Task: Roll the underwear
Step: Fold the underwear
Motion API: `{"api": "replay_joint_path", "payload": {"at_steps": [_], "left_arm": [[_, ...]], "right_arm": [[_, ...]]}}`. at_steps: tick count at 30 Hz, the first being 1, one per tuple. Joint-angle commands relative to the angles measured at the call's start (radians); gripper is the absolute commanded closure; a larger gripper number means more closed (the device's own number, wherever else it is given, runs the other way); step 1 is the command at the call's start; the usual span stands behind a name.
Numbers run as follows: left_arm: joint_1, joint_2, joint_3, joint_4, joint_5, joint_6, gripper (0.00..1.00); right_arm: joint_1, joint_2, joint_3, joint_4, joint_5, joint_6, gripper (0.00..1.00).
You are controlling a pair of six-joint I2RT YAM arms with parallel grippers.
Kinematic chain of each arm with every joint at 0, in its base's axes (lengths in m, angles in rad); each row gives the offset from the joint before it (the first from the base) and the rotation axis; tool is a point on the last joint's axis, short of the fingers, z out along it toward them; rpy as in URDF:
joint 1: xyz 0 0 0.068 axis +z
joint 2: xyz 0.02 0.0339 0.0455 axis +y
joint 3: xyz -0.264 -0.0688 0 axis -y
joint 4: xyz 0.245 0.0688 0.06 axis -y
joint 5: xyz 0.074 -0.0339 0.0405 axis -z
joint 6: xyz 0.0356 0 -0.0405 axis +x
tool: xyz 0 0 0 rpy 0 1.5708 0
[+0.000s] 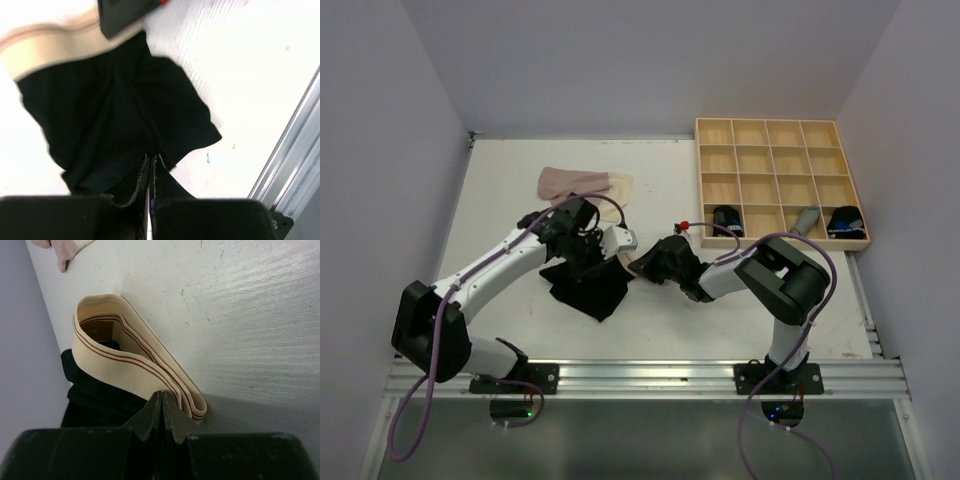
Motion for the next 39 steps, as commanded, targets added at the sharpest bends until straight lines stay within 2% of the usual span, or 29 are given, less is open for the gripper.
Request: {"api": "replay_joint_path", "payload": {"at_steps": [1,7,15,19,21,24,26,29,32,33,35,36,39], "left_arm": [[-0.005,-0.029,0.109,-0.122,0.112,0.032,1.0],[-0.033,0.025,0.129,-0.188,0.241,0.083,1.0],[-0.119,0.114,-0.001,-0.082,0.305,0.077,1.0],[-0.125,0.158,-0.073,0.037,0.253,0.029,1.0],[-0.125,0.186,-0.089,0.106,0.209,-0.009,0.96],[-0.11,0.184,-0.063,0.143,0.187,-0.028,0.76],[-0.102,0.122,-0.028,0.124,0.175,-0.02,0.64],[-0.05,-0.001,0.037,0.05,0.178,0.011,0.57],[0.097,-0.059,0.071,-0.068,0.186,0.096,0.54],[0.198,-0.064,0.068,-0.099,0.192,0.166,0.53],[0.304,-0.061,0.04,-0.148,0.199,0.23,0.51],[0.409,-0.055,0.023,-0.148,0.202,0.271,0.51],[0.565,0.026,-0.032,-0.139,0.225,0.304,0.5]], "right_arm": [[-0.011,0.016,-0.029,-0.142,0.028,-0.038,0.94],[-0.013,0.004,-0.033,-0.147,0.032,-0.041,0.94],[-0.028,-0.009,-0.041,-0.157,0.031,-0.056,0.94],[-0.032,-0.021,-0.041,-0.171,0.035,-0.068,0.94],[-0.034,-0.026,-0.039,-0.173,0.034,-0.075,0.94],[-0.034,-0.029,-0.033,-0.182,0.034,-0.081,0.94],[-0.037,-0.032,-0.03,-0.191,0.032,-0.085,0.94],[-0.043,-0.041,-0.036,-0.196,0.035,-0.091,0.94],[-0.049,-0.047,-0.041,-0.203,0.035,-0.095,0.94],[-0.051,-0.047,-0.041,-0.205,0.034,-0.095,0.94],[-0.052,-0.049,-0.039,-0.205,0.028,-0.095,0.94],[-0.052,-0.049,-0.038,-0.206,0.028,-0.095,0.94],[-0.054,-0.052,-0.035,-0.214,0.031,-0.095,0.94]]}}
